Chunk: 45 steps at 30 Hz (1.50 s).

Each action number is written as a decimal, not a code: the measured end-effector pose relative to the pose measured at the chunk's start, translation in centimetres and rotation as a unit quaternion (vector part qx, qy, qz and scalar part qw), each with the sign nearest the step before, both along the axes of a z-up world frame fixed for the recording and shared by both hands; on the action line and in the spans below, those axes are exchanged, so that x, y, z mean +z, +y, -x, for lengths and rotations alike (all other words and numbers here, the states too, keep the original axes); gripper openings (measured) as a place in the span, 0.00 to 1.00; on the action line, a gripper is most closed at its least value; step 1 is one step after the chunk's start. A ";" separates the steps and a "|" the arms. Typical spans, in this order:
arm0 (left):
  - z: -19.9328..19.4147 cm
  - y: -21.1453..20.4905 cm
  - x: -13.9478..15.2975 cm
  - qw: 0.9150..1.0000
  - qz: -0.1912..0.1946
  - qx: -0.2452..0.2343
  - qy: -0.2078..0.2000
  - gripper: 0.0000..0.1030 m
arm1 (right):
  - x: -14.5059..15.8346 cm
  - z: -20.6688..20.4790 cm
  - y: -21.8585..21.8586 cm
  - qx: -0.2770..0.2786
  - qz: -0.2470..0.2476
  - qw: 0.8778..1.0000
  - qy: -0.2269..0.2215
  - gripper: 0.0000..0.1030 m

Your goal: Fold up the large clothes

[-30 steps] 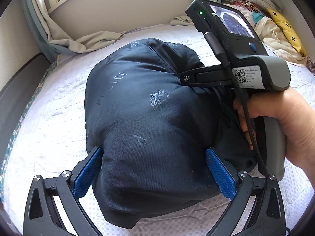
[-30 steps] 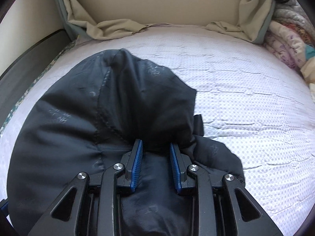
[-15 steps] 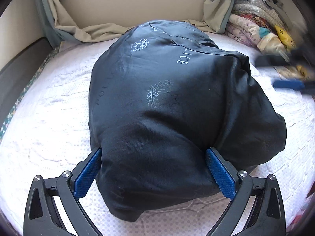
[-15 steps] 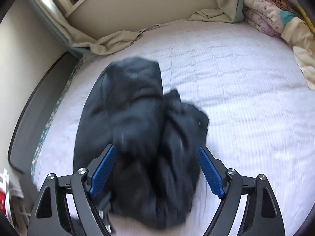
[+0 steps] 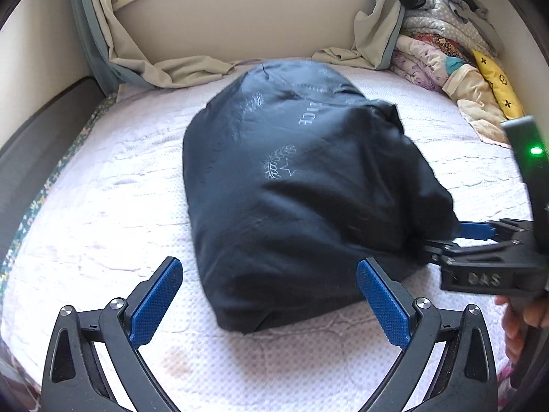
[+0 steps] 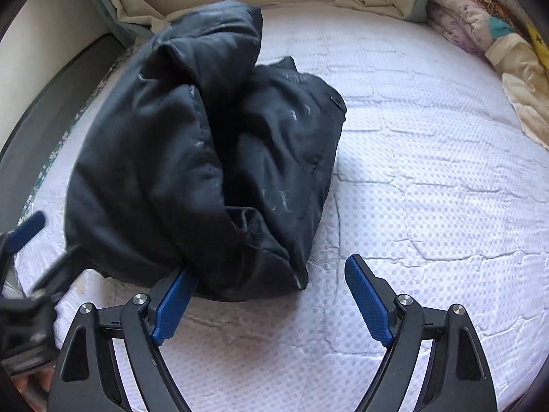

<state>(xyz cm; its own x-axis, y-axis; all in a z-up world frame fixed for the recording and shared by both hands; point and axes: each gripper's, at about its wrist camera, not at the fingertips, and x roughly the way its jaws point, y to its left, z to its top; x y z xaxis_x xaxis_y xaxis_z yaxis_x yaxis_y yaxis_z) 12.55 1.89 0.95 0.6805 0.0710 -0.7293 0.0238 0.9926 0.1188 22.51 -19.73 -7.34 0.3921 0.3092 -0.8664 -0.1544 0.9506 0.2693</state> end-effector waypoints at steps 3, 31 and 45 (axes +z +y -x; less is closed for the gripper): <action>1.7 0.3 0.9 1.000 -0.007 0.001 -0.013 1.00 | 1.7 1.2 -0.1 0.002 -0.002 1.000 -0.017 0.82; 11.2 1.1 1.2 0.995 -0.010 0.076 -0.070 1.00 | 5.9 14.5 0.6 0.005 0.058 0.990 -0.128 1.00; 11.2 0.1 0.5 0.996 -0.010 0.067 -0.062 1.00 | 6.0 14.8 0.6 0.002 0.067 0.988 -0.139 1.00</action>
